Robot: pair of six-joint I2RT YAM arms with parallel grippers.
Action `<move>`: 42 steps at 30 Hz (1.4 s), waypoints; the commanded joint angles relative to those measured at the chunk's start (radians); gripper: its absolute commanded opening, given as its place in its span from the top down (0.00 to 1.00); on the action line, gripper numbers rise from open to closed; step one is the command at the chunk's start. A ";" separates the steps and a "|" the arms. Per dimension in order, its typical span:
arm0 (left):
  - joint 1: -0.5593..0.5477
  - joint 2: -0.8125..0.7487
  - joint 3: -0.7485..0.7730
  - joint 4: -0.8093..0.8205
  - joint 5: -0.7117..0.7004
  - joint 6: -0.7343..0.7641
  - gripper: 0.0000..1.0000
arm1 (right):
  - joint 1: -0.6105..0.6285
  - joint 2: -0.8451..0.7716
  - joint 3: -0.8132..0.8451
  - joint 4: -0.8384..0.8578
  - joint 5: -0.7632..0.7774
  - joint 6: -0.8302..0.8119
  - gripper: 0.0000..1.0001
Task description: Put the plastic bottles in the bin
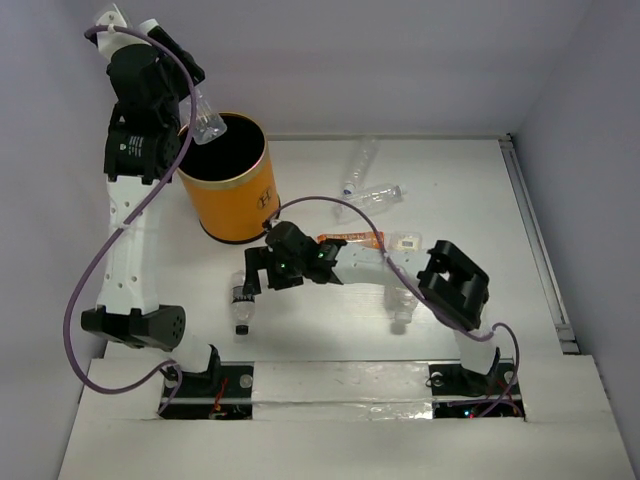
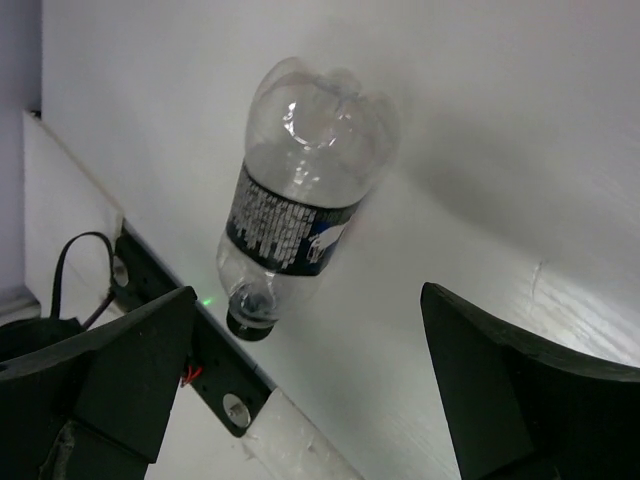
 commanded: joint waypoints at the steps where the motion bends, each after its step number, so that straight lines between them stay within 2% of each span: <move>1: 0.011 0.029 0.028 0.116 -0.039 0.016 0.69 | 0.002 0.042 0.128 -0.041 0.013 0.007 0.00; 5: 0.020 0.042 -0.027 0.183 -0.060 0.024 0.67 | 0.002 0.122 0.218 -0.061 -0.019 0.010 0.00; 13: 0.020 -0.001 -0.317 0.377 -0.095 0.079 0.61 | 0.002 0.274 0.358 -0.118 -0.024 0.017 0.00; 17: 0.020 -0.001 -0.398 0.435 -0.089 0.096 0.53 | 0.002 0.314 0.384 -0.099 -0.033 0.025 0.04; 20: 0.020 -0.004 -0.447 0.461 -0.089 0.099 0.28 | 0.002 0.330 0.401 -0.092 -0.036 0.028 0.08; 21: 0.020 -0.006 -0.467 0.466 -0.079 0.099 0.15 | 0.002 0.335 0.409 -0.095 -0.039 0.028 0.08; 22: 0.020 -0.013 -0.472 0.469 -0.071 0.098 0.12 | 0.002 0.341 0.418 -0.101 -0.042 0.028 0.10; 24: 0.020 -0.026 -0.471 0.465 -0.039 0.098 0.10 | 0.002 0.347 0.423 -0.102 -0.044 0.039 0.12; 25: 0.020 -0.040 -0.469 0.462 -0.025 0.088 0.10 | 0.002 0.349 0.420 -0.099 -0.044 0.042 0.21; 27: 0.020 -0.056 -0.451 0.446 0.006 0.084 0.10 | 0.002 0.347 0.398 -0.083 -0.044 0.054 0.28; 29: 0.020 -0.089 -0.440 0.411 0.052 0.068 0.11 | 0.002 0.343 0.385 -0.076 -0.044 0.057 0.43; 31: 0.020 -0.134 -0.434 0.388 0.104 0.056 0.12 | 0.002 0.315 0.352 -0.066 -0.033 0.059 0.52; 33: 0.020 -0.171 -0.441 0.353 0.153 0.035 0.14 | 0.002 0.275 0.305 -0.041 -0.025 0.053 0.53; 37: 0.020 -0.283 -0.480 0.285 0.254 0.009 0.16 | 0.002 0.075 0.230 -0.012 0.005 0.013 0.54; 42: 0.020 -0.421 -0.555 0.160 0.282 0.015 0.15 | 0.002 -0.143 0.211 -0.067 0.116 -0.076 0.54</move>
